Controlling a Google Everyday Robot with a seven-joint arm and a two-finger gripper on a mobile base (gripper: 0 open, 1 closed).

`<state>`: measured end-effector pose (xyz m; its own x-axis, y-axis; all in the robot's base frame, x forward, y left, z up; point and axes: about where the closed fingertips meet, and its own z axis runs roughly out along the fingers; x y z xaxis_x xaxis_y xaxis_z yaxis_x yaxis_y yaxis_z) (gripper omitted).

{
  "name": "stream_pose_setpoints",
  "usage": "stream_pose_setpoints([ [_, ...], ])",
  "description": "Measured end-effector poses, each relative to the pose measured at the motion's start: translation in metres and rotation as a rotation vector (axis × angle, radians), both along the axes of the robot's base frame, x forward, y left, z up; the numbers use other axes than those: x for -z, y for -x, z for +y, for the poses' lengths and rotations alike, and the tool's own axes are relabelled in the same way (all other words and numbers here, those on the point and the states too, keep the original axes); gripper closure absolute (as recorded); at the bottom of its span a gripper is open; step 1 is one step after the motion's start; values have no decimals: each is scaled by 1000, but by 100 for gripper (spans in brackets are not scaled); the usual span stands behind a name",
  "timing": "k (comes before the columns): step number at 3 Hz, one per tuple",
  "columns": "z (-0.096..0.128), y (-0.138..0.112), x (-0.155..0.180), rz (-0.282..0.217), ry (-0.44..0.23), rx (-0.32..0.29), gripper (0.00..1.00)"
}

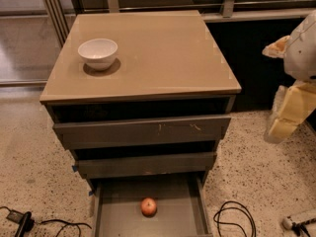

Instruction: Pick apple from bottom drawer and place on counter

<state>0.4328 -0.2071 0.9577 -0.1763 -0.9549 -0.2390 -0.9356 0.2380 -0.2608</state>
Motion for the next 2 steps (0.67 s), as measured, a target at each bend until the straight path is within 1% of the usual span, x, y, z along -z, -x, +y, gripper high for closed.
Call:
stream_pose_setpoints([
  [1, 13, 12, 37, -24, -76, -23, 0],
  [2, 43, 27, 85, -44, -169, -65, 0],
])
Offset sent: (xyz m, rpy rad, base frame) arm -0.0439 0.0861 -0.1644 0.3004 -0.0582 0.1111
